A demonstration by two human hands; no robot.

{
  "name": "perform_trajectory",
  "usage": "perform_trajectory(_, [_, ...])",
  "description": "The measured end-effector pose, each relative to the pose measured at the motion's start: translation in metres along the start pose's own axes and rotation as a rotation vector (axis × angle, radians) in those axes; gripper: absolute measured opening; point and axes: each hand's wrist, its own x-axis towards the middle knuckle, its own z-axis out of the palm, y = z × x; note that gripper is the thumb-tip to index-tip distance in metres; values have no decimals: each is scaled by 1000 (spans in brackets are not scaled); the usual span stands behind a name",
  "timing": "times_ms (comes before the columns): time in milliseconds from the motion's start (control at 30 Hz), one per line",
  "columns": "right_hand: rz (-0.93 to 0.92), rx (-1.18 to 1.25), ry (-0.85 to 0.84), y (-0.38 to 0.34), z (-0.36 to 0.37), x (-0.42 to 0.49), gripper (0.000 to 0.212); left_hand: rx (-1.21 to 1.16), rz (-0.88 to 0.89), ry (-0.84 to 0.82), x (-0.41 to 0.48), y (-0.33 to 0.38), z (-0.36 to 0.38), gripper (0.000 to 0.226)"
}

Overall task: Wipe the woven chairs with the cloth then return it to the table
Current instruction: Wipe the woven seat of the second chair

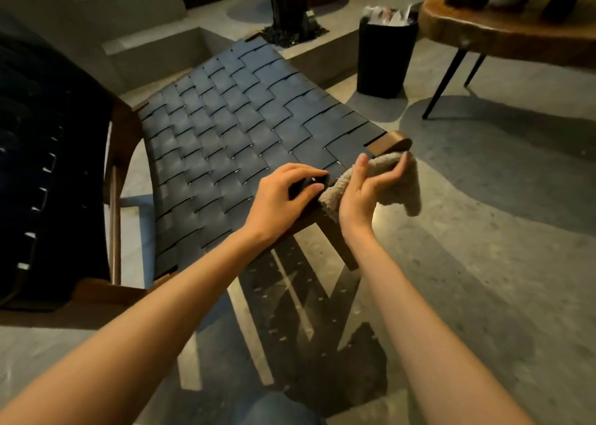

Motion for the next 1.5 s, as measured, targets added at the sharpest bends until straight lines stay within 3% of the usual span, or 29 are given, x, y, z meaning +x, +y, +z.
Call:
perform_trajectory(133, [-160,-177,12,-13,-3,35,60,-57,-29,-36,0,-3,-1,27])
perform_trajectory(233, [-362,-472,-4,-15,-12,48,44,-92,-45,-42,0,-4,-2,27])
perform_trajectory(367, [-551,-795,-192,-20,-23,59,38,-116,-86,-36,0,-2,-3,27])
perform_trajectory(467, [-734,-832,-336,-33,-31,65,37,-202,-178,-86,3,-2,-8,27])
perform_trajectory(567, [-832,-705,-532,-45,-24,51,43,-326,-274,-190,6,-6,-15,33])
perform_trajectory(633, [-737,-612,-595,-46,-15,39,40,-345,-306,-187,4,-8,-18,38])
perform_trajectory(733, [-585,-624,-565,-42,-7,33,44,-123,-247,-185,0,-14,-16,51])
perform_trajectory(867, [-757,-1219,-485,-29,2,29,47,106,-236,-249,-1,-28,-9,61])
perform_trajectory(933, [-735,-1341,-479,-24,11,28,49,141,-245,-217,-2,-37,-10,74])
perform_trajectory(1067, [-706,-1302,-472,-28,14,31,40,131,-230,-194,3,-44,-16,84])
perform_trajectory(1200, [-616,-1230,-532,-44,13,29,32,124,-284,-339,13,-35,-33,78])
perform_trajectory(1267, [-497,-1209,-602,-55,14,30,33,173,-342,-476,25,-26,-47,73])
perform_trajectory(1367, [-129,-1162,-794,-84,15,44,34,322,-399,-756,46,-1,-70,64])
perform_trajectory(1433, [50,-1188,-950,-113,19,57,28,288,-448,-774,54,21,-93,57])
perform_trajectory(1500, [116,-1167,-1005,-147,20,62,25,177,-530,-705,57,48,-124,54])
